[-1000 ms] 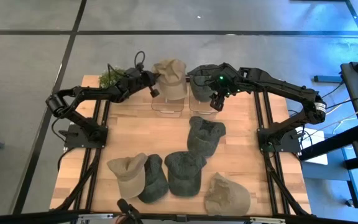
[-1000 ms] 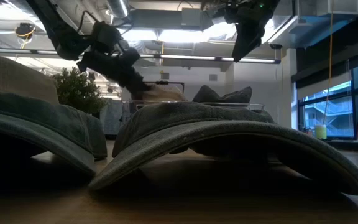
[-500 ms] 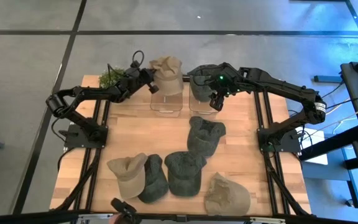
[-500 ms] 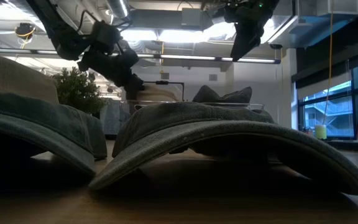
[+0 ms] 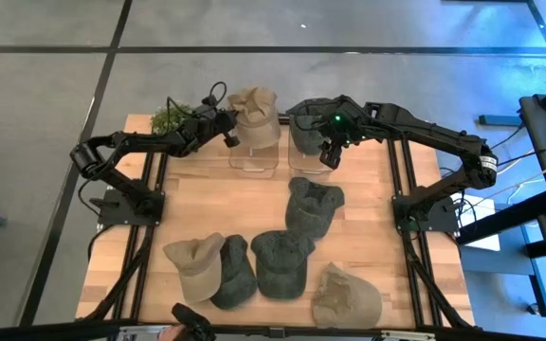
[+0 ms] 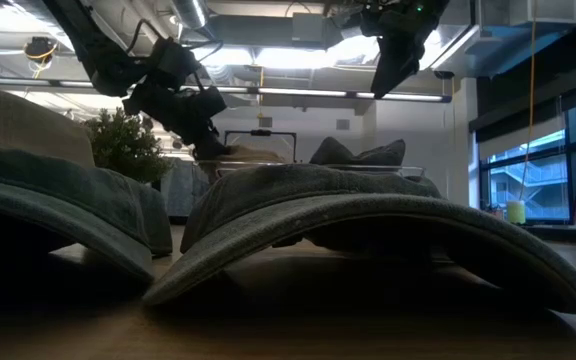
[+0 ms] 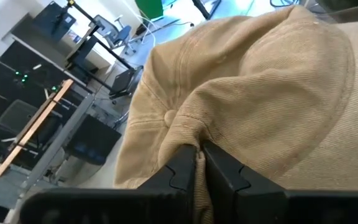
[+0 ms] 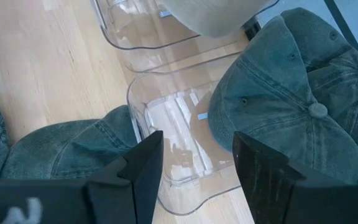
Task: Pick & Place hat
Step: Put the brown cap into the left transparent bin
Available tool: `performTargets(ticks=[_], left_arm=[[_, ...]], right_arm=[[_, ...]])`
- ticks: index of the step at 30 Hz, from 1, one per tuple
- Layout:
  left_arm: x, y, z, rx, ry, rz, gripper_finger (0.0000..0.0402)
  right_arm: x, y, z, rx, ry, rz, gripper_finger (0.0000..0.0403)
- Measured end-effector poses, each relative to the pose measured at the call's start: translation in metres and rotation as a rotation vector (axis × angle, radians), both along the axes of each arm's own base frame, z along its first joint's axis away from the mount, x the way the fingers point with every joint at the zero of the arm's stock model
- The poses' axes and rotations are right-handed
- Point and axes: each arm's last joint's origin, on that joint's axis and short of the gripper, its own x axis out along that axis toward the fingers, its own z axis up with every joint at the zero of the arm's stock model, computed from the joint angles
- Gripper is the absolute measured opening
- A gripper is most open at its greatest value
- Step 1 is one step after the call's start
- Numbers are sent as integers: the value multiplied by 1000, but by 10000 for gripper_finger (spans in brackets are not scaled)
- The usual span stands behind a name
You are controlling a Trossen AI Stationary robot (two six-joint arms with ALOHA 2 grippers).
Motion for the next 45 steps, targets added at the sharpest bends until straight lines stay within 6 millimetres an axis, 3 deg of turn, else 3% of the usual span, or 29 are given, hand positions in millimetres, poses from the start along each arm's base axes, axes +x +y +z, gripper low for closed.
performTargets(ticks=[23, 33, 45], left_arm=[[4, -10, -7, 8, 147, -15, 44], [9, -16, -7, 13, 150, -19, 98], [12, -24, -7, -14, 150, -38, 191]], right_arm=[[0, 0, 0, 2, -1, -3, 193], [0, 0, 0, 2, 0, -3, 193], [0, 0, 0, 3, 0, -3, 193]])
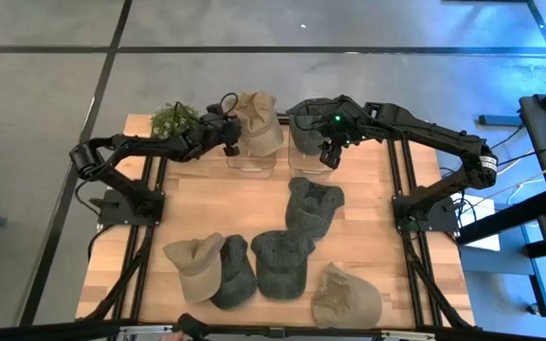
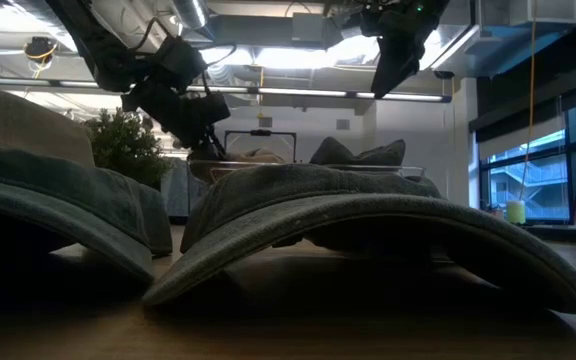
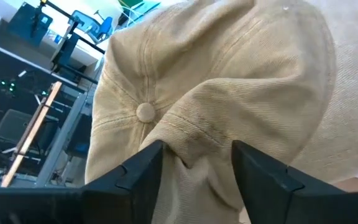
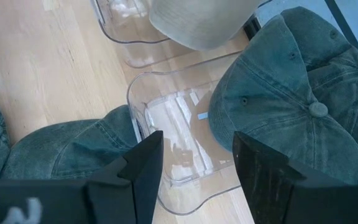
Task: Pick & Place hat
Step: Put the brown cap into the left transparent bin
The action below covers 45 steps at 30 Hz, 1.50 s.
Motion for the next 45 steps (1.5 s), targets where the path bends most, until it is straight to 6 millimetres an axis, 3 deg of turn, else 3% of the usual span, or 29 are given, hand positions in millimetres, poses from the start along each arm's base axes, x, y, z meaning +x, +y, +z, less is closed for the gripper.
performTargets(ticks=[13, 18, 23, 29, 32, 37, 41, 45], left_arm=[[-15, -16, 36, -128, -244, 59, 199], [-15, -13, 70, -371, -326, 40, 199], [-10, 6, 113, -623, -392, 38, 198], [-15, 52, 157, -670, -433, 219, 198], [-19, 77, 152, -732, -403, 326, 199], [-17, 108, 115, -882, -364, 441, 199], [-10, 120, 94, -878, -299, 446, 199], [-6, 125, 87, -843, -276, 455, 198]], right_arm=[[0, 0, 0, -1, 1, 2, 193], [0, 0, 0, -2, 1, 4, 193], [0, 0, 0, -4, 0, 7, 193], [1, 0, 0, -8, -7, 7, 193], [1, 0, 0, -8, -7, 7, 193], [1, 0, 1, -9, -6, 9, 193], [1, 0, 0, -21, 2, 30, 193], [1, 0, 0, -21, 2, 30, 193]])
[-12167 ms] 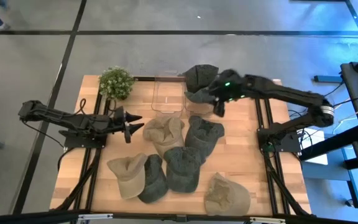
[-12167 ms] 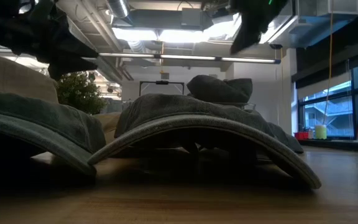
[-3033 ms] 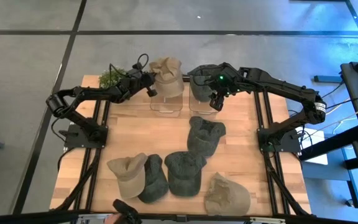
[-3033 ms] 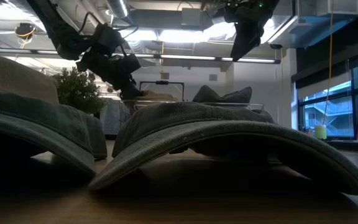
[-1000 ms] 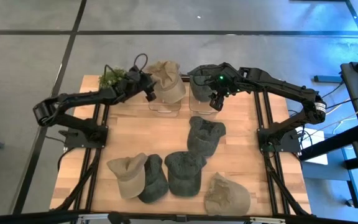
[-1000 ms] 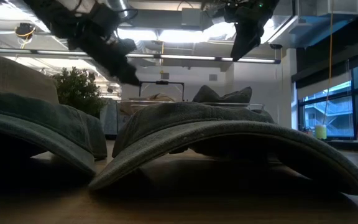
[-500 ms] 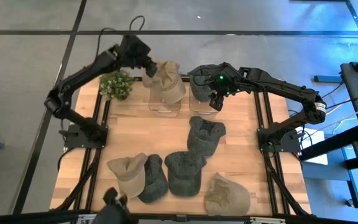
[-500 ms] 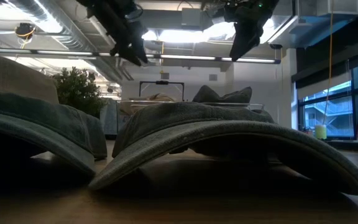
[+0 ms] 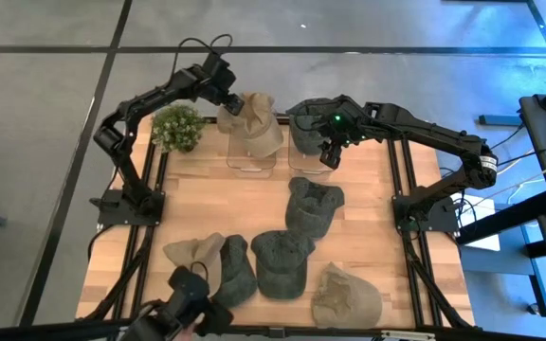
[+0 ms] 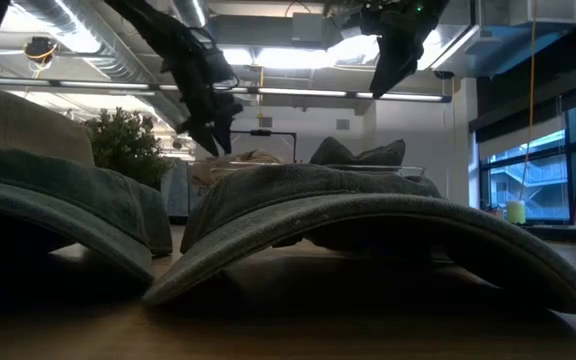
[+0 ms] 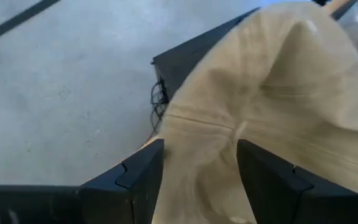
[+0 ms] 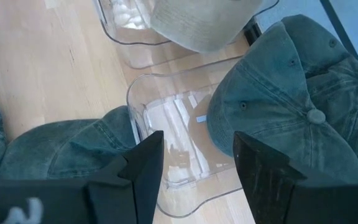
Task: Pick & Place hat
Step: Put the brown cap into the left transparent bin
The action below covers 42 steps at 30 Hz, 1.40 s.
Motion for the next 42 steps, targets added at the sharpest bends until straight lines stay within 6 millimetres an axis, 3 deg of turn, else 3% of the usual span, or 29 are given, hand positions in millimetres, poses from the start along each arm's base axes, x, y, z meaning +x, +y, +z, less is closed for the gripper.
performTargets(ticks=[10, 20, 30, 34, 38, 42], left_arm=[[-2, 3, -1, 50, 59, -17, 198], [5, 12, -27, -12, 104, -23, 200], [6, 11, -28, -32, 87, 4, 196], [7, 9, -28, -67, 45, -72, 194], [7, 9, -28, -68, 45, -71, 163], [7, 9, -28, -65, 49, -75, 94]], right_arm=[[0, 0, 0, 0, 0, 0, 193], [0, 0, 0, -10, 4, 15, 193], [0, 0, 0, -10, 4, 15, 193], [0, 0, 0, -10, 4, 15, 193], [0, 0, 0, -10, 4, 15, 193], [0, 0, 0, -10, 4, 15, 193]])
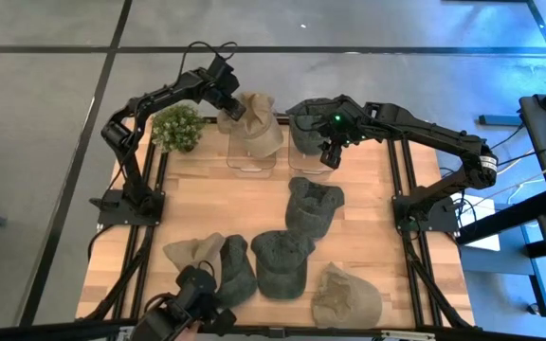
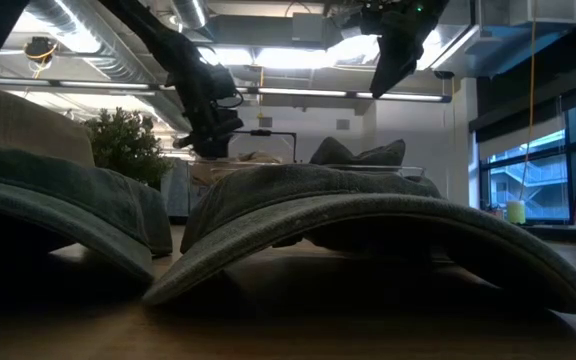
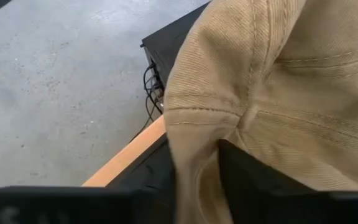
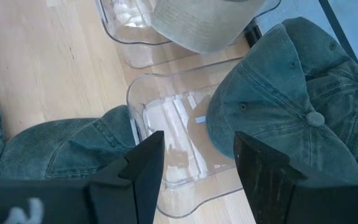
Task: Pick & Place hat
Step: Put the brown cap into the left transparent bin
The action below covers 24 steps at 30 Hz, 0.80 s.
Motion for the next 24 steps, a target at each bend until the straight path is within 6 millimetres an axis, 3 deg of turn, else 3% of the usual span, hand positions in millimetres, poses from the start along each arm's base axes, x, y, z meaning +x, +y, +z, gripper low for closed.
performTargets(ticks=[3, 5, 9, 16, 24], left_arm=[[0, 0, 0, 5, 4, -11, 28], [-1, -1, 2, 12, 3, -15, 10], [1, -5, 17, 44, -14, -33, 4], [8, -24, 68, 154, -46, -140, 4], [26, -50, 108, 234, -41, -299, 3]], right_arm=[[0, 0, 0, 0, 0, -1, 193], [0, 0, 0, 0, -1, -1, 193], [0, 0, 0, 0, -1, -1, 193], [0, 0, 0, 0, -1, 0, 193], [0, 0, 0, -1, -1, 1, 193]])
